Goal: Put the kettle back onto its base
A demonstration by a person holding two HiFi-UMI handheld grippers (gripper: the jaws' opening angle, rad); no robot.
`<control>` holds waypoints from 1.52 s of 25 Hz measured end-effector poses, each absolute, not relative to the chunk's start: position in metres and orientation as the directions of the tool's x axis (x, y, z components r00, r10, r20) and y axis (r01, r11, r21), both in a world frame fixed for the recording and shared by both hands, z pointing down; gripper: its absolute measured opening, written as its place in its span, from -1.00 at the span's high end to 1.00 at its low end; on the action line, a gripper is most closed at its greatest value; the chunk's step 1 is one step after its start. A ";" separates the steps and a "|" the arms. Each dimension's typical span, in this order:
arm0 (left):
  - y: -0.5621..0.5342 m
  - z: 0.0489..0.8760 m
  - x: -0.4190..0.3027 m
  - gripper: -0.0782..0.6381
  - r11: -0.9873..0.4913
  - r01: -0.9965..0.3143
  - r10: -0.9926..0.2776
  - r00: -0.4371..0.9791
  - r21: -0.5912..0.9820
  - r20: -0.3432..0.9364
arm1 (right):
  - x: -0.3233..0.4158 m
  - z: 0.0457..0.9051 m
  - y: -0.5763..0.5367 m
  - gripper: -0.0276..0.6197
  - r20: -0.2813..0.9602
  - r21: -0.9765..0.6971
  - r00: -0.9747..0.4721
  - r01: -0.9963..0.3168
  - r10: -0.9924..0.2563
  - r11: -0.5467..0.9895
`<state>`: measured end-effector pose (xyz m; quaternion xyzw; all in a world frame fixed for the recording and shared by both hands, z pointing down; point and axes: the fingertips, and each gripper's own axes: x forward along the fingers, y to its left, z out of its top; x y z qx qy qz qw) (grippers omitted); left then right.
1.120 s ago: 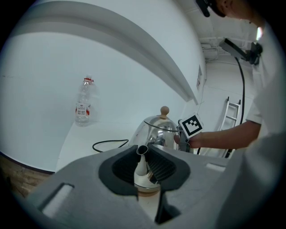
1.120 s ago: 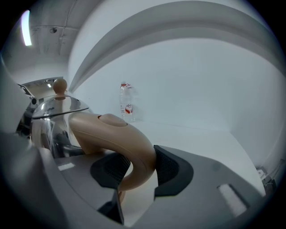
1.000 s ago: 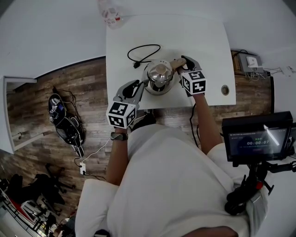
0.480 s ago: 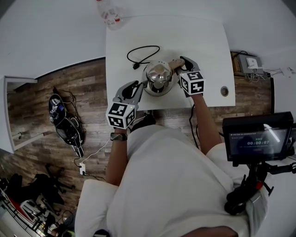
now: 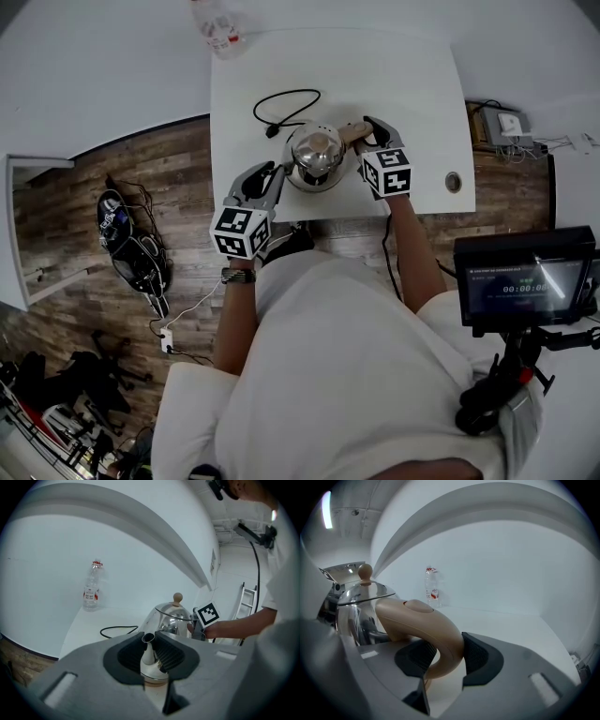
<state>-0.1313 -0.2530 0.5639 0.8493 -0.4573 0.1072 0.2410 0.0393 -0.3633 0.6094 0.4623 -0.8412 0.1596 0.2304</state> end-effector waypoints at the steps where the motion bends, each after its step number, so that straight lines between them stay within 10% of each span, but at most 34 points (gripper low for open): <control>1: -0.253 0.565 -0.131 0.57 -0.464 -0.829 -0.725 0.558 0.314 0.404 | 0.039 0.609 -0.363 0.43 0.535 -0.053 -0.467 -0.850 -0.704 0.524; 38: -0.225 0.584 -0.133 0.44 -0.337 -0.871 -0.758 0.477 0.359 0.446 | 0.065 0.604 -0.317 0.23 0.537 -0.112 -0.497 -0.843 -0.682 0.526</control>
